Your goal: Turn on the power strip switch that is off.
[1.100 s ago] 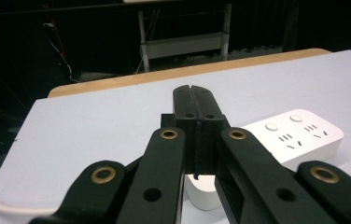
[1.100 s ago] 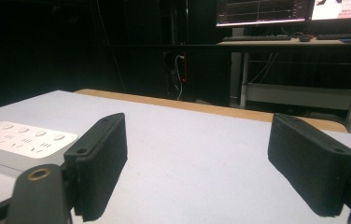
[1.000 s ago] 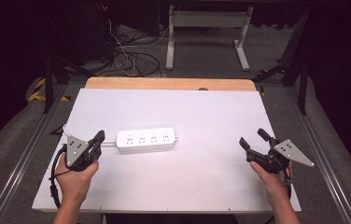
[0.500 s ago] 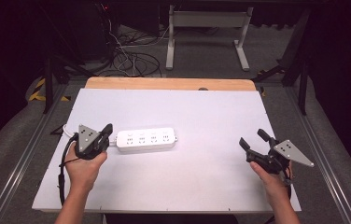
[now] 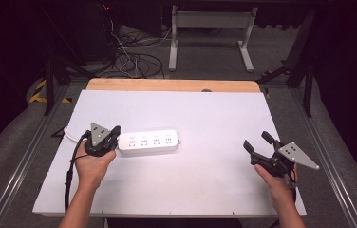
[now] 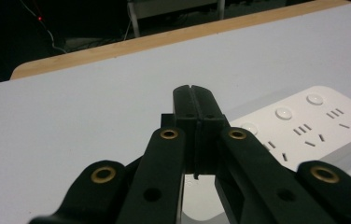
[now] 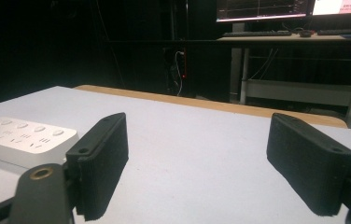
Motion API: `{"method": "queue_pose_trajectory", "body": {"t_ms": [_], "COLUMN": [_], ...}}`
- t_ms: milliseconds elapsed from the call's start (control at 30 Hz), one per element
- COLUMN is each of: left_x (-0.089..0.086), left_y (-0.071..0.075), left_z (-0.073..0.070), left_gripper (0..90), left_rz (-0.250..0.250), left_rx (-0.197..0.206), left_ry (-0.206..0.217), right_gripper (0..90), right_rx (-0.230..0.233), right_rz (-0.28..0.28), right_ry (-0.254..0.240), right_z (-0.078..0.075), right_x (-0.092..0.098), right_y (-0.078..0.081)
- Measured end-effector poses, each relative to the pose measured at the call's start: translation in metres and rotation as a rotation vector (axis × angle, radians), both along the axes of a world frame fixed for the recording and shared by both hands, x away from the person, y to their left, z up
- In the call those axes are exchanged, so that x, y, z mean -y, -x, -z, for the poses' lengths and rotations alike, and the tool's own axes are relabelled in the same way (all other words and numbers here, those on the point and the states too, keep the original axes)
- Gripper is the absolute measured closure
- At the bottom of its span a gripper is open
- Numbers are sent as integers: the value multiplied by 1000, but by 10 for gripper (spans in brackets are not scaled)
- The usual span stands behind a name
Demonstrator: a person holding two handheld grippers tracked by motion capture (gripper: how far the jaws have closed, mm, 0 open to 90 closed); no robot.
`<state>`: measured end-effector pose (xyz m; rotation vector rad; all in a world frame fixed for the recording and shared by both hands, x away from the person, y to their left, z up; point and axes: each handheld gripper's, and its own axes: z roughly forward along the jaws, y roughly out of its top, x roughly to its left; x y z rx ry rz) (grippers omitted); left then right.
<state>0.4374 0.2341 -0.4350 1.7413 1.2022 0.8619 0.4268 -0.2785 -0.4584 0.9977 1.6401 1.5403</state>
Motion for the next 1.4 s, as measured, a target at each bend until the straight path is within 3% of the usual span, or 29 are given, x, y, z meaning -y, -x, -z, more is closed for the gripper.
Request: {"method": "queue_pose_trajectory", "body": {"t_ms": [400, 633, 833, 1000, 1400], "left_x": [7, 12, 14, 21, 26], "left_y": [-13, -20, -27, -35, -43], "left_z": [3, 10, 13, 17, 21], "left_gripper": [900, 900, 900, 900, 900], "left_rz": [8, 34, 33, 35, 37], "left_rx": [-71, -135, -168, -212, -233], "left_ry": [-25, -43, -25, -49, -61], "right_gripper": [215, 217, 222, 225, 224], "right_rx": [-7, -10, -26, -30, -39], "right_rz": [-2, 4, 9, 6, 1], "right_ry": [-2, 2, 8, 8, 10], "right_z": [0, 0, 2, 2, 3], "right_x": [0, 1, 1, 1, 0], "right_y": [-1, -2, -3, -3, -4]}}
